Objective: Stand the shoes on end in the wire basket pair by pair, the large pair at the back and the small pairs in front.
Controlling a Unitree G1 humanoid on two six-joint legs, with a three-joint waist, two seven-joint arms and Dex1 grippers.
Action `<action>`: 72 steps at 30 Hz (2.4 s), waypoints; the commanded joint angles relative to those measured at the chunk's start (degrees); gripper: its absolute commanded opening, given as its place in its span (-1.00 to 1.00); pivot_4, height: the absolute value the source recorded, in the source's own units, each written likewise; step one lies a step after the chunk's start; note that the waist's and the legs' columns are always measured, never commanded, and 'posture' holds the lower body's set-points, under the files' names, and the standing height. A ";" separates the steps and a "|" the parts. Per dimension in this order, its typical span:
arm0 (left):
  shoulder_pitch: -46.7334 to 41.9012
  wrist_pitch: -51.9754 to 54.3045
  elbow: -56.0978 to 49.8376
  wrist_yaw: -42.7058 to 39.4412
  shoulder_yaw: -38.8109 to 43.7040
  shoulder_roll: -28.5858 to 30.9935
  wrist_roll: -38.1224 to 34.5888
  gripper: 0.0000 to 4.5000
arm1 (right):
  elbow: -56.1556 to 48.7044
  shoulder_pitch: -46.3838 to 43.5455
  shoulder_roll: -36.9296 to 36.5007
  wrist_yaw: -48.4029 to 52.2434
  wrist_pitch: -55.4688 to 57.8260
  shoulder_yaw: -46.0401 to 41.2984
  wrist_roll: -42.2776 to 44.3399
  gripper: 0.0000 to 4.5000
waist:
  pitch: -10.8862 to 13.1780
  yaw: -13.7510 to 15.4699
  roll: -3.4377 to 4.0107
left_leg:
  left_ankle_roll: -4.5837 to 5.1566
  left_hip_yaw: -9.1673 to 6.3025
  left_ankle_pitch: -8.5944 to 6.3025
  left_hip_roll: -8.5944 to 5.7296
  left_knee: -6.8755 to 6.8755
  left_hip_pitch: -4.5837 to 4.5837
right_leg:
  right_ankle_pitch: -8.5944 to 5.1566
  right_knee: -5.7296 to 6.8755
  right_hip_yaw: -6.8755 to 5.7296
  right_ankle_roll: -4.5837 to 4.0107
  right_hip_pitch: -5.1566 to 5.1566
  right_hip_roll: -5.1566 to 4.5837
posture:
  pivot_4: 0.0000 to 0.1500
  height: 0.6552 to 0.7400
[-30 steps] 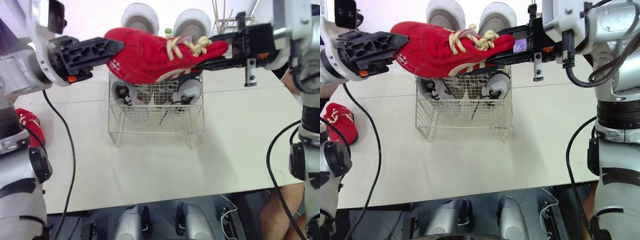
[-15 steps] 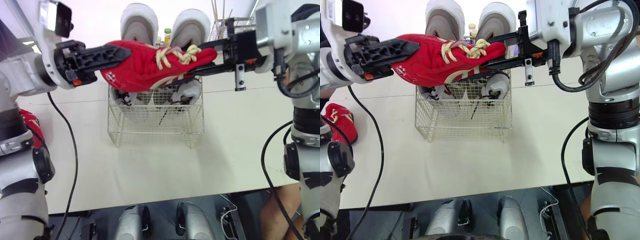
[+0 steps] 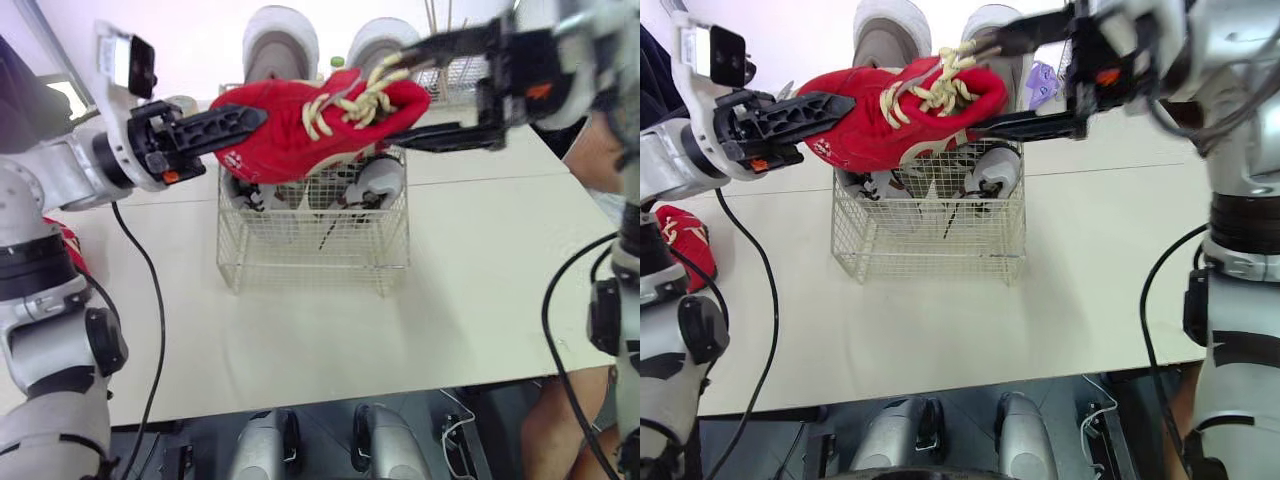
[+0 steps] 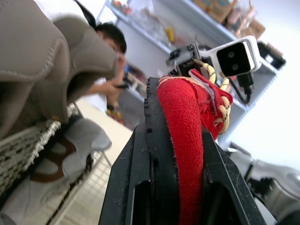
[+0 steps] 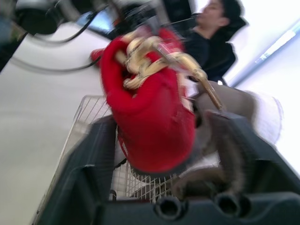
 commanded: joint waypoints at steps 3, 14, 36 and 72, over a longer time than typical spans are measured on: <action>3.04 -6.86 -7.16 9.06 6.28 -3.65 -8.29 -0.85 | -0.07 2.40 -3.58 -9.24 17.73 -12.14 10.42 0.98 | -0.01 0.03 -0.01 | 0.00 -0.01 0.00 0.00 -0.01 0.02 | 0.01 0.01 -0.01 -0.01 0.02 -0.02 | 1.00 1.00; 5.88 -22.99 -14.88 19.85 4.85 -13.96 -14.79 -0.85 | -3.32 11.00 17.70 -44.46 39.77 -32.57 44.88 0.98 | -0.05 0.00 -0.04 | 0.01 -0.04 0.00 -0.01 -0.01 0.11 | 0.05 0.04 -0.04 -0.07 0.12 -0.03 | 1.00 1.00; 9.59 -27.71 -16.19 20.63 -2.79 -14.81 -14.08 -0.85 | -3.69 6.50 31.89 -53.41 24.23 -19.09 49.02 0.98 | -0.06 0.08 -0.05 | 0.03 -0.05 -0.01 -0.02 -0.02 0.06 | 0.05 -0.05 -0.06 -0.05 0.14 0.06 | 1.00 1.00; 25.32 -23.74 -21.10 20.85 4.15 10.91 -23.27 0.98 | 4.61 0.85 4.15 -15.39 22.42 -2.92 27.84 -0.69 | -0.01 -0.01 0.00 | 0.03 -0.03 -0.07 0.01 -0.15 0.00 | 0.03 -0.16 -0.03 -0.07 -0.02 0.05 | 1.00 1.00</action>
